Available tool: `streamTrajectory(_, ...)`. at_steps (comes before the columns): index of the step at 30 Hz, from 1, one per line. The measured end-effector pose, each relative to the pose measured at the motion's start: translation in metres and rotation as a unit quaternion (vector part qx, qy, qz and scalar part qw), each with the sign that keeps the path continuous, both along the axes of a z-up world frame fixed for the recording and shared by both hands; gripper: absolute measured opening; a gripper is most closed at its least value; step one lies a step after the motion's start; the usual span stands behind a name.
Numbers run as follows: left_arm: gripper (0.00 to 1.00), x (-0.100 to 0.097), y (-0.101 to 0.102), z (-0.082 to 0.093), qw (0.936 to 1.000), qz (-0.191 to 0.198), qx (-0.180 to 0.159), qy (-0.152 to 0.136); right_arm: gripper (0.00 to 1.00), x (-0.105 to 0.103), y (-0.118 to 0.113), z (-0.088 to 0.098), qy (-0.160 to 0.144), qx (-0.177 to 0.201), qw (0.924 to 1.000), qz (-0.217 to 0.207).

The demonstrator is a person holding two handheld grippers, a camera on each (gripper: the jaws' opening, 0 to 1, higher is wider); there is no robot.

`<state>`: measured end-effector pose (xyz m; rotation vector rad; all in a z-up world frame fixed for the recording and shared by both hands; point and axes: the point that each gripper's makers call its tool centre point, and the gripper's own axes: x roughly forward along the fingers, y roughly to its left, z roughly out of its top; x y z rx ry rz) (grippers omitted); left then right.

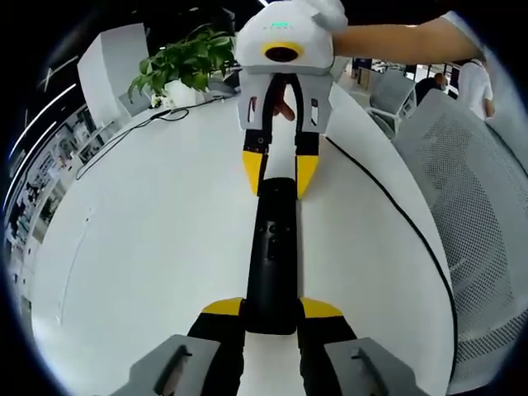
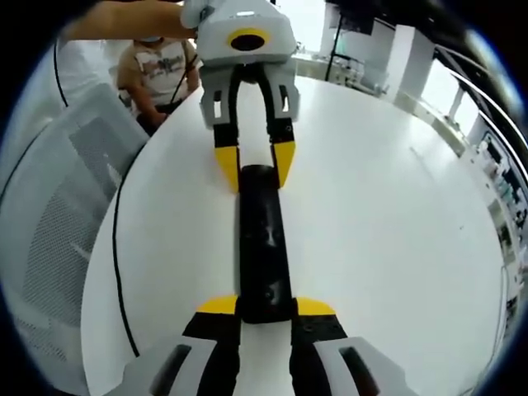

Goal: Press the specified remote control buttons in sequence, fully releasing each button before pressing the next.

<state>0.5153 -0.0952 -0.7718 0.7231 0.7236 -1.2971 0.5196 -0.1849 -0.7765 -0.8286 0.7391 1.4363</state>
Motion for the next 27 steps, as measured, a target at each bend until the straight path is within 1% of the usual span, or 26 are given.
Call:
streamTrajectory(7,0.23,0.01,-0.002,0.007,0.9999,0.003,-0.004,-0.013,0.19,0.009,-0.001,0.012,-0.019,0.004,0.9998,-0.001)
streamTrajectory(14,0.23,0.022,-0.005,0.016,0.9996,-0.001,-0.004,-0.029,0.19,0.021,-0.002,0.019,-0.036,0.007,0.9993,-0.006)
streamTrajectory(24,0.23,0.048,-0.007,0.023,0.9988,-0.01,-0.003,-0.048,0.19,0.046,-0.004,0.028,-0.056,0.01,0.9983,-0.013)
streamTrajectory(27,0.23,0.06,-0.006,0.026,0.9985,-0.011,-0.002,-0.053,0.19,0.056,-0.003,0.03,-0.062,0.012,0.9979,-0.015)
